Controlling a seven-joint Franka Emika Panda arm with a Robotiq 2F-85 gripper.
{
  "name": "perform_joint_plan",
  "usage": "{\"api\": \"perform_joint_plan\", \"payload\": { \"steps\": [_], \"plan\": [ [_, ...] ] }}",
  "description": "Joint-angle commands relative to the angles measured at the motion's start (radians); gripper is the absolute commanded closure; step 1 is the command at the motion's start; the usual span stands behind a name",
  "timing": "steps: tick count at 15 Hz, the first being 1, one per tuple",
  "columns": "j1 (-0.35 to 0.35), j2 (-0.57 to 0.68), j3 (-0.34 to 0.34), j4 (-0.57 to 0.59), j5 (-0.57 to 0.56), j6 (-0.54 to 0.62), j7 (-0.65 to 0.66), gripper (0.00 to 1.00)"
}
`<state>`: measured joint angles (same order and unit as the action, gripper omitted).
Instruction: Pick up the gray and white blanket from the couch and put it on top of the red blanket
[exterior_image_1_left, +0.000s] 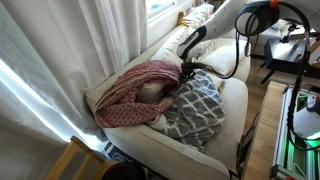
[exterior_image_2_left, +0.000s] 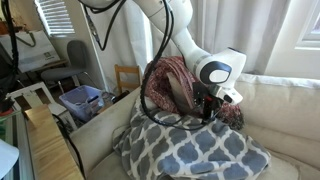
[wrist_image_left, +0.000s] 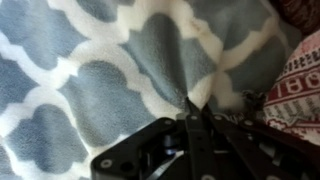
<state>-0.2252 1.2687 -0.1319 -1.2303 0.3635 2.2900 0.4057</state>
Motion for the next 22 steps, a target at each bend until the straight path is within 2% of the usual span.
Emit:
{"api": "perform_joint_plan", "payload": {
  "steps": [1, 6, 8, 9, 10, 13, 14, 16, 17, 18, 22],
  "plan": [
    [0.027, -0.177, -0.034, -0.241, 0.037, 0.141, 0.016, 0.99],
    [0.114, -0.353, -0.116, -0.467, -0.009, 0.461, 0.095, 0.99],
    [0.153, -0.426, -0.141, -0.566, -0.037, 0.562, 0.068, 0.99],
    [0.103, -0.315, -0.093, -0.414, -0.018, 0.470, 0.075, 0.99],
    [0.114, -0.339, -0.094, -0.443, -0.020, 0.478, 0.076, 0.96],
    [0.113, -0.329, -0.087, -0.436, -0.019, 0.473, 0.075, 0.96],
    [0.111, -0.326, -0.087, -0.436, -0.019, 0.473, 0.075, 0.99],
    [0.181, -0.435, -0.166, -0.548, -0.064, 0.538, 0.085, 0.99],
    [0.239, -0.494, -0.226, -0.623, -0.096, 0.586, 0.109, 0.99],
    [0.280, -0.514, -0.269, -0.654, -0.122, 0.610, 0.127, 0.99],
    [0.521, -0.620, -0.512, -0.785, -0.252, 0.678, 0.234, 0.99]
  ]
}}
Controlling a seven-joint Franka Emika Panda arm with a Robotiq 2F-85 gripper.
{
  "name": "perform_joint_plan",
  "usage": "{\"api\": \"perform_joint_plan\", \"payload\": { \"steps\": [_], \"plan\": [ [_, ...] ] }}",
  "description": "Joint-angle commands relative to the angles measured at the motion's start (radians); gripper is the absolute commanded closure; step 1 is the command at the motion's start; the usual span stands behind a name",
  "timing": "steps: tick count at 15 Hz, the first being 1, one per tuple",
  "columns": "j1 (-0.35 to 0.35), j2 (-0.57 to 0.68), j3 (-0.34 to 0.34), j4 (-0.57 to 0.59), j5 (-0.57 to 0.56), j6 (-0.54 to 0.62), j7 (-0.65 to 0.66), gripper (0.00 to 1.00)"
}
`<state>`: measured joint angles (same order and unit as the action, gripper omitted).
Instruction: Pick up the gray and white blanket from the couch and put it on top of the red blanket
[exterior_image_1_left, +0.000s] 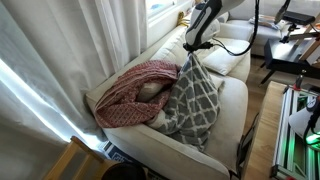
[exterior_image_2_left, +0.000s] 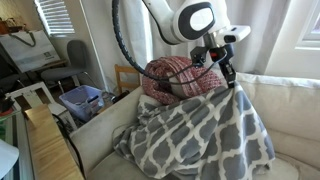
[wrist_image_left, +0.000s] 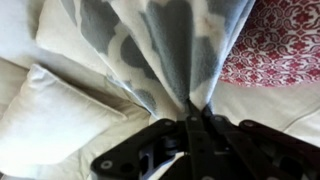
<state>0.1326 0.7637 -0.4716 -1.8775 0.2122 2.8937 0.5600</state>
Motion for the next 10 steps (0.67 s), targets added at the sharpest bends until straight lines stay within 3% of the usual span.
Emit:
{"api": "perform_joint_plan", "payload": {
  "steps": [1, 6, 10],
  "plan": [
    [0.234, -0.136, -0.244, -0.158, -0.142, 0.080, 0.107, 0.99],
    [0.571, -0.167, -0.586, -0.147, -0.331, 0.041, 0.186, 0.99],
    [0.789, -0.173, -0.787, -0.098, -0.399, 0.035, 0.136, 0.99]
  ]
}}
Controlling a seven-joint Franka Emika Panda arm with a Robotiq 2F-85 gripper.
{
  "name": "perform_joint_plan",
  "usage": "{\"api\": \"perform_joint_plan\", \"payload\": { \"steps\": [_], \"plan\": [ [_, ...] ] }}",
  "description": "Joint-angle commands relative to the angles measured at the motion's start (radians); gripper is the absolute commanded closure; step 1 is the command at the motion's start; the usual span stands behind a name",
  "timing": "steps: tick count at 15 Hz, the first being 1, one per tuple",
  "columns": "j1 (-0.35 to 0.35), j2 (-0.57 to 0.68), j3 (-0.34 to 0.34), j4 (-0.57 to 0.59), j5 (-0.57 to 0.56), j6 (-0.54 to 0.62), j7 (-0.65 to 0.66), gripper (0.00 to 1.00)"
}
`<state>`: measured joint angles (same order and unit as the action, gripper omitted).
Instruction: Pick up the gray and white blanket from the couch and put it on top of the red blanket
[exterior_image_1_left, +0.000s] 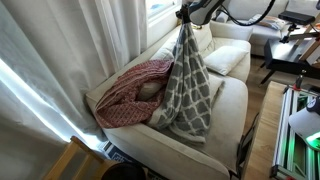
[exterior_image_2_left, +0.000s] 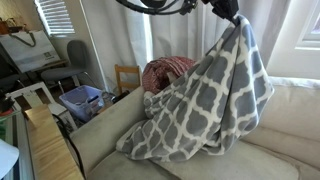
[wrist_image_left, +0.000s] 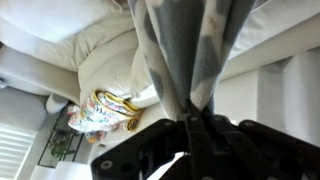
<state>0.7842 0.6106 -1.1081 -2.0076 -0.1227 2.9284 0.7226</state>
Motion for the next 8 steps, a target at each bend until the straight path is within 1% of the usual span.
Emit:
{"api": "perform_joint_plan", "payload": {
  "steps": [1, 2, 3, 4, 6, 7, 8],
  "plan": [
    [0.054, 0.001, -0.048, 0.008, 0.002, 0.001, -0.020, 0.96],
    [0.100, 0.000, -0.088, 0.015, -0.002, 0.000, -0.025, 0.96],
    [0.126, 0.000, -0.108, 0.020, -0.003, -0.003, -0.028, 0.96],
    [0.138, 0.000, -0.117, 0.020, -0.002, -0.004, -0.031, 0.96],
    [0.137, 0.001, -0.119, 0.017, -0.003, -0.005, -0.034, 0.96],
    [0.135, 0.001, -0.120, 0.016, -0.004, -0.005, -0.035, 0.99],
    [0.125, 0.017, -0.134, 0.062, -0.015, 0.017, -0.048, 0.99]
  ]
}}
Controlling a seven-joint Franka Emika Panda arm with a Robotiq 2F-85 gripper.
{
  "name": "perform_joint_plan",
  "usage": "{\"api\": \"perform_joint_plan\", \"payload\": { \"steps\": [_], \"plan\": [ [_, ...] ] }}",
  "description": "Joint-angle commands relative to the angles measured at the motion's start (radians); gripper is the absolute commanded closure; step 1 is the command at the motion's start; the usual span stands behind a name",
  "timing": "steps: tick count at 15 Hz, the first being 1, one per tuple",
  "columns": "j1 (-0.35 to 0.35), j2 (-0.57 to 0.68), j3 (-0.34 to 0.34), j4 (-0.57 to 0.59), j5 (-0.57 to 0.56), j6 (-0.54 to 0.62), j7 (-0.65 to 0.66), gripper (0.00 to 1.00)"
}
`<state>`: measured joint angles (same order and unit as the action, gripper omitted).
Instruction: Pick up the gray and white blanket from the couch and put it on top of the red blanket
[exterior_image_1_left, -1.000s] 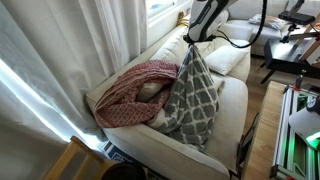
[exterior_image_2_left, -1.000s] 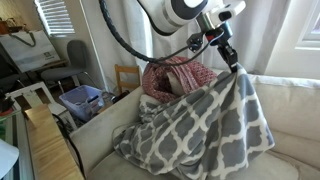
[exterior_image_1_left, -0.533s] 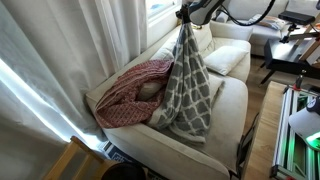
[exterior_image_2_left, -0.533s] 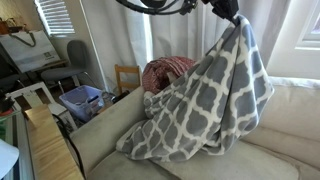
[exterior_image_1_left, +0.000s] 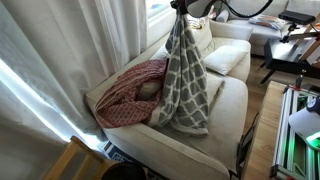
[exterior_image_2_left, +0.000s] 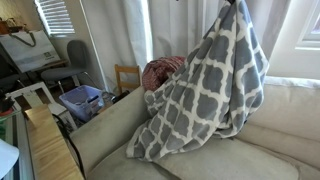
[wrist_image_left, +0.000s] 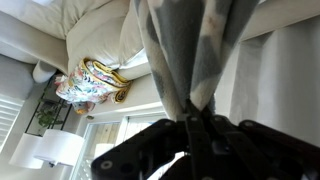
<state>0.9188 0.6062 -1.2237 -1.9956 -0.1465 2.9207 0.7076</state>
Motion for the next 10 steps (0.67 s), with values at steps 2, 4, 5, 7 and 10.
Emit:
{"api": "perform_joint_plan", "payload": {
  "steps": [2, 4, 5, 7, 10],
  "plan": [
    [0.004, 0.029, -0.059, 0.148, -0.025, -0.007, -0.087, 0.99],
    [0.018, 0.029, -0.079, 0.206, -0.031, -0.016, -0.137, 0.99],
    [0.023, 0.023, -0.085, 0.238, -0.032, -0.014, -0.163, 0.99],
    [0.011, 0.017, -0.073, 0.322, -0.030, -0.022, -0.226, 0.99],
    [-0.024, 0.010, -0.014, 0.455, -0.030, -0.026, -0.305, 0.99]
  ]
}}
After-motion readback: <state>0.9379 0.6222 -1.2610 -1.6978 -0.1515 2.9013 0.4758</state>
